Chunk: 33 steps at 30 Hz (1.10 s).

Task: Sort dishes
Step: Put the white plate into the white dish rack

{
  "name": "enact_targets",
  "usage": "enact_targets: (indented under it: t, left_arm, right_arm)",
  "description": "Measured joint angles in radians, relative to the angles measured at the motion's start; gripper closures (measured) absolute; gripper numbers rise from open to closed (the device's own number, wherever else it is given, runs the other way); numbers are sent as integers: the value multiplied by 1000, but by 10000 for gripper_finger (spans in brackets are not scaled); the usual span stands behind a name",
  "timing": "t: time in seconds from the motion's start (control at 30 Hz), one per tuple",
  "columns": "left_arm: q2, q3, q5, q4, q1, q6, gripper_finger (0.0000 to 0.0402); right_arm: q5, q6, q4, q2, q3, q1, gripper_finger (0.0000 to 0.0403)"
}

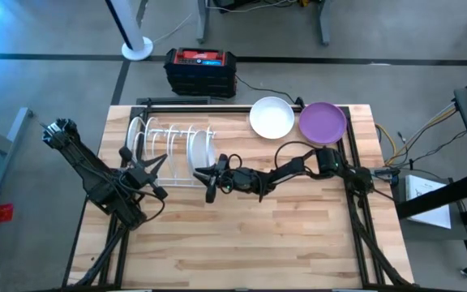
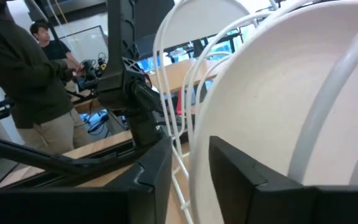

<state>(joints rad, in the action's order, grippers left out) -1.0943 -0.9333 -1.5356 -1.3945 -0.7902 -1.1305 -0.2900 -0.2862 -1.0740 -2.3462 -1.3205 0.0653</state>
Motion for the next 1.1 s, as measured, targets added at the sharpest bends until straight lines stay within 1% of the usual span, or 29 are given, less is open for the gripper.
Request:
enact_targets:
  t: [0.17, 0.4, 0.5, 1.1]
  left_arm:
    - [0, 0, 0, 0, 0, 0, 401]
    - [0, 0, 0, 1, 0, 0, 401]
    - [0, 0, 0, 5, 0, 0, 401]
    - [0, 0, 0, 5, 0, 0, 401]
  right_arm:
    - [1, 23, 0, 0, 0, 10, 276]
    - [-6, 53, -1, 0, 0, 27, 256]
    - [-28, 57, -1, 1, 0, 33, 249]
    - [-80, 89, -8, 4, 0, 46, 224]
